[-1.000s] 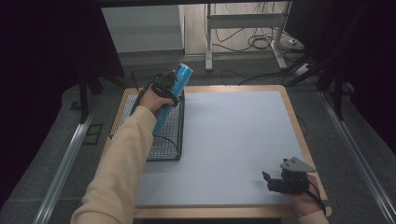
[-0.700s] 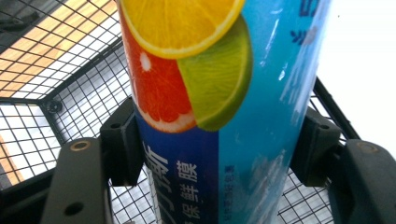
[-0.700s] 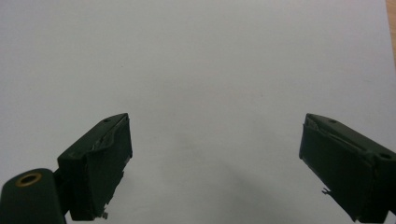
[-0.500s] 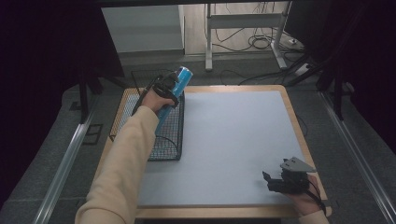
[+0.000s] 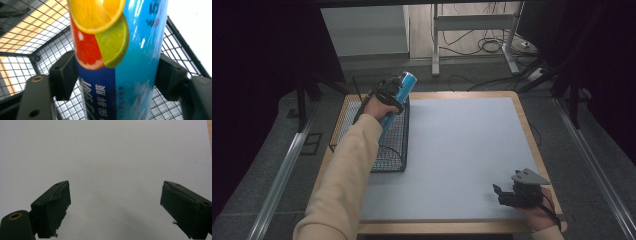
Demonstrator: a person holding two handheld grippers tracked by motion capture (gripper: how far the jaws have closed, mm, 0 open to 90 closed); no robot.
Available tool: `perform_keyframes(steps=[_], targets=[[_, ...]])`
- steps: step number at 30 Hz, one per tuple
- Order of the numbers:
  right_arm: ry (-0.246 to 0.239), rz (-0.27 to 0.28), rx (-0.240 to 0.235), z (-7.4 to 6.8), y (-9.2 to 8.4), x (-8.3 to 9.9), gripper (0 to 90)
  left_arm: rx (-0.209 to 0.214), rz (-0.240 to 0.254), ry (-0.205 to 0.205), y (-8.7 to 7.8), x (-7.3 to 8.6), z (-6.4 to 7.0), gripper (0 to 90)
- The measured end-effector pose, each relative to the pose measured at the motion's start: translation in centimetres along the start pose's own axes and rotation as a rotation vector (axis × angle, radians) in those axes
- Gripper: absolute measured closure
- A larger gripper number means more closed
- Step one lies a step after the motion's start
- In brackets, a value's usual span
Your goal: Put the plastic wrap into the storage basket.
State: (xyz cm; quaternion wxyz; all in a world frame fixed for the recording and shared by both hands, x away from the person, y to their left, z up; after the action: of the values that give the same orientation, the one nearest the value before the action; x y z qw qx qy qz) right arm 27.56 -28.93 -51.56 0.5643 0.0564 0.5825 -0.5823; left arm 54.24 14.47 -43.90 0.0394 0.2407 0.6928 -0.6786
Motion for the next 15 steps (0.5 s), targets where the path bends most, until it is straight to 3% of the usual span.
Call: perform_keyframes(steps=[6, 10, 15], targets=[[0.002, -0.013, -0.005, 0.0, 0.1, 0.1, 9.8, 0.005, -0.002, -0.007, -0.6, 0.4, 0.0, 15.6], [0.004, -0.017, 0.002, 0.1, 0.2, 0.1, 9.8, 0.076, 0.036, -0.048, -1.7, 1.0, 0.1, 13.1], [0.001, -0.016, 0.002, 0.0, 0.1, 0.1, 9.9, 0.108, 0.087, -0.050, -3.5, 2.0, 0.3, 12.0]])
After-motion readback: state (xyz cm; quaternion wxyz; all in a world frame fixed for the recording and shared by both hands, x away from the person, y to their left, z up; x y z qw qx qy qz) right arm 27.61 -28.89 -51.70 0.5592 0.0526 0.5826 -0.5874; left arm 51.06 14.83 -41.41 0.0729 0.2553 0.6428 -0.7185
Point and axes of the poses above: each handheld gripper's, and its own axes: y roughly forward along the jaws, x roughly out of its underside, z roughly to its right, the point moved 1 cm from there along y, roughly forward along the jaws, and after that the axes turned 12 degrees about -y, right-handed, at the moved point
